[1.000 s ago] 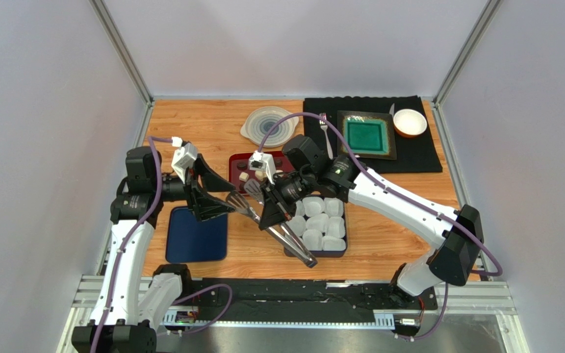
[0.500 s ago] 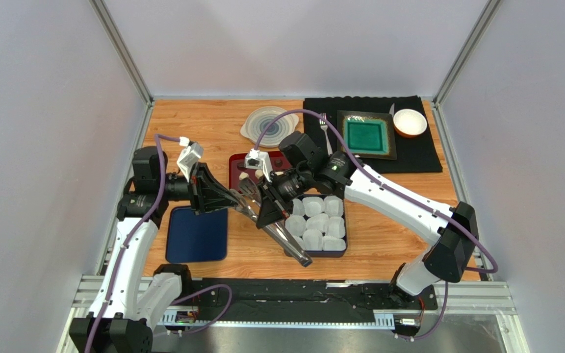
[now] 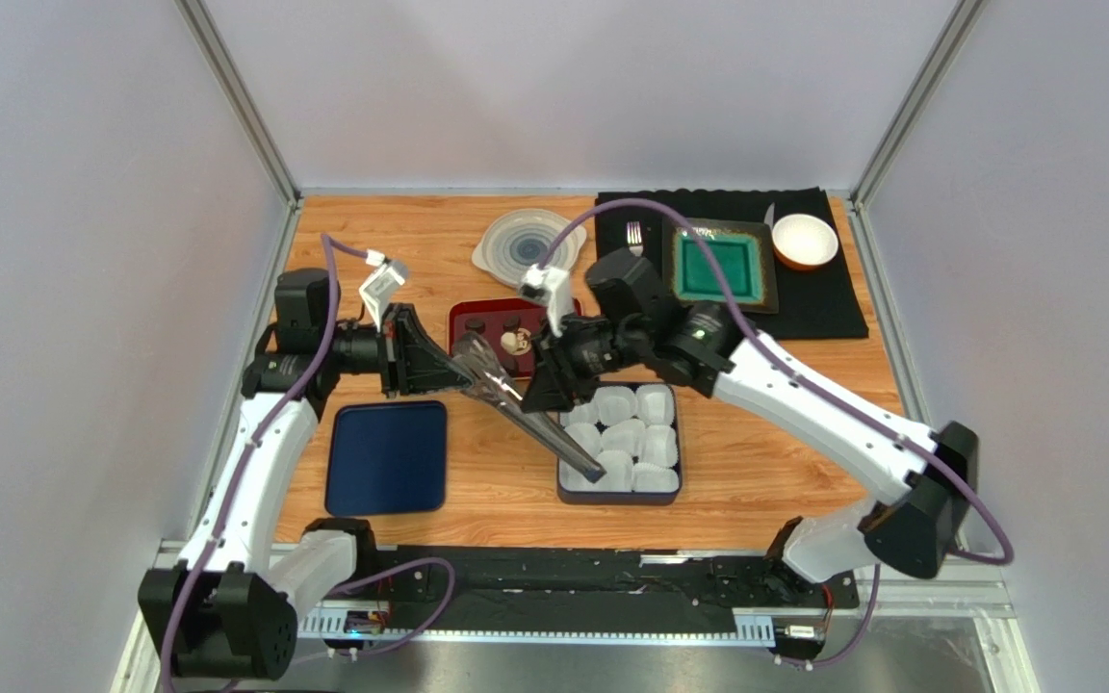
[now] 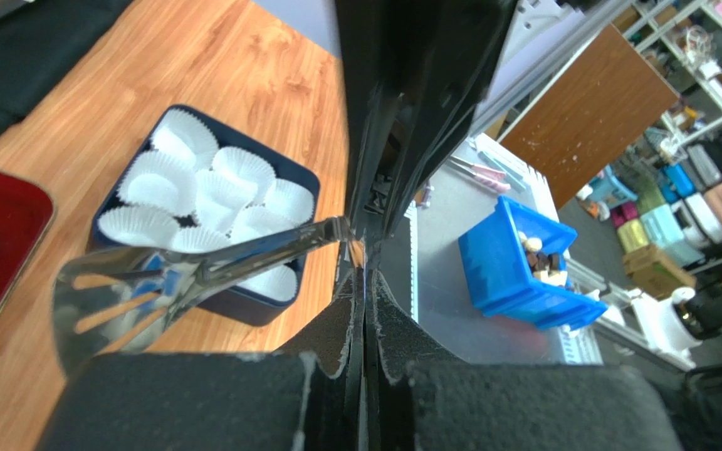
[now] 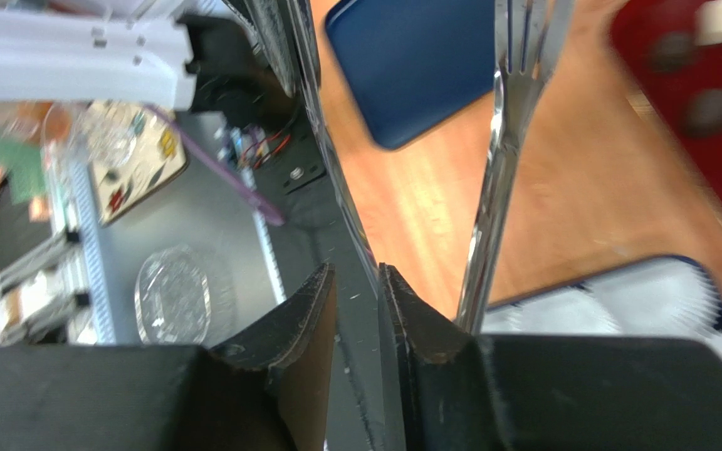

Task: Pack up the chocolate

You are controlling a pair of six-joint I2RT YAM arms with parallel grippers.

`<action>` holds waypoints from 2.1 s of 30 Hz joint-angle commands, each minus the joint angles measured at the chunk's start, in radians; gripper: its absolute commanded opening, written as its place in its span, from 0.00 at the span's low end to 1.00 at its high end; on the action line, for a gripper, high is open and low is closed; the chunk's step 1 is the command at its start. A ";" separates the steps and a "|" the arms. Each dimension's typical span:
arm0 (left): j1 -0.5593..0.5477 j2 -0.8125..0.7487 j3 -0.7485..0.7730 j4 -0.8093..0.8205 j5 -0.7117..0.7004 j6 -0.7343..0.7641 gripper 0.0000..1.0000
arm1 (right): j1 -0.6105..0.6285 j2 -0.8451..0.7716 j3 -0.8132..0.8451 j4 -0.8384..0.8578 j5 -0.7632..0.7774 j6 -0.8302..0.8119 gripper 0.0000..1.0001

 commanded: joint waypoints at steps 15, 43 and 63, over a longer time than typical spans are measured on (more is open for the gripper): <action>0.089 0.450 0.831 -0.929 0.262 0.594 0.00 | -0.161 -0.608 -0.621 0.514 0.316 0.327 0.97; 0.129 0.372 0.751 -0.862 0.262 0.526 0.00 | -0.101 -0.277 -0.832 1.341 0.230 0.674 0.77; 0.209 0.334 0.628 -0.805 0.262 0.518 0.00 | -0.101 -0.436 -0.845 1.097 0.267 0.623 0.70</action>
